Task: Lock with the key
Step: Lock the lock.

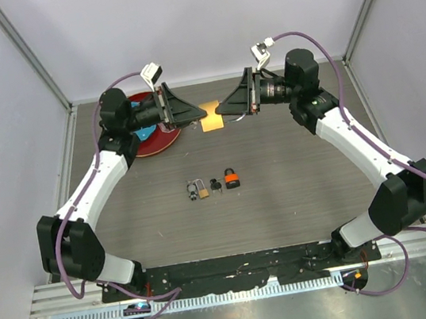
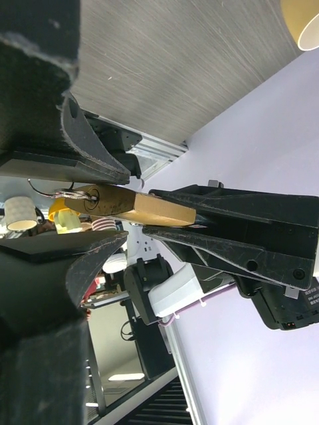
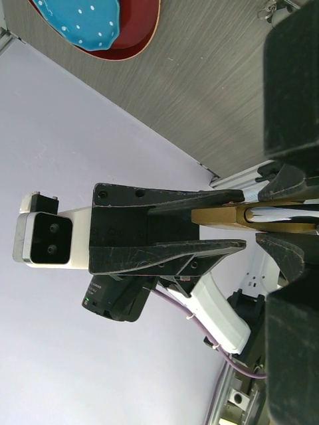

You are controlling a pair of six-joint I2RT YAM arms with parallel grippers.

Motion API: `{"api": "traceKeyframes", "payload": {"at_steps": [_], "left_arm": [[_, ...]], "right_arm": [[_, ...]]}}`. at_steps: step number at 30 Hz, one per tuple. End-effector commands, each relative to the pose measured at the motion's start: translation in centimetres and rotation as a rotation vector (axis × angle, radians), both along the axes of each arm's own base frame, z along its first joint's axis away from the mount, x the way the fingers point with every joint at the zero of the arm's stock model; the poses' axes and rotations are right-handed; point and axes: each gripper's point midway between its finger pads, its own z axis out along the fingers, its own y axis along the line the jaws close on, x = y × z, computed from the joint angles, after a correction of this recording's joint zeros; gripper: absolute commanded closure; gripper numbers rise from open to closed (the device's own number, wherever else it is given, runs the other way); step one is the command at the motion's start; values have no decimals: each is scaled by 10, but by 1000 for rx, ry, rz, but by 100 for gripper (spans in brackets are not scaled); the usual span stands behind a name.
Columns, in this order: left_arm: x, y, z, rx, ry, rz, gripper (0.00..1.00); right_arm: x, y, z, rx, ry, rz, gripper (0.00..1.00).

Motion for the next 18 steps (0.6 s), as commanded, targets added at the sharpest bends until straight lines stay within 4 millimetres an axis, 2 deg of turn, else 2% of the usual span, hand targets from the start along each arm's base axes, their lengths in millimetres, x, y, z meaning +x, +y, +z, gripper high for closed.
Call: {"api": "traceKeyframes", "payload": {"at_steps": [1, 5, 8, 13, 18], "left_arm": [[-17, -1, 18, -26, -82, -41, 64], [-16, -1, 13, -17, -66, -42, 55], [-17, -1, 8, -5, -67, -39, 55], [-16, -1, 6, -4, -62, -32, 71], [-16, -4, 10, -10, -75, -32, 68]], "right_arm": [[-5, -4, 45, 60, -152, -15, 98], [-6, -5, 46, 61, -153, -18, 98], [-7, -5, 48, 63, -159, -18, 98], [-7, -6, 48, 65, -156, -20, 98], [-7, -6, 48, 66, -156, -19, 98]]}}
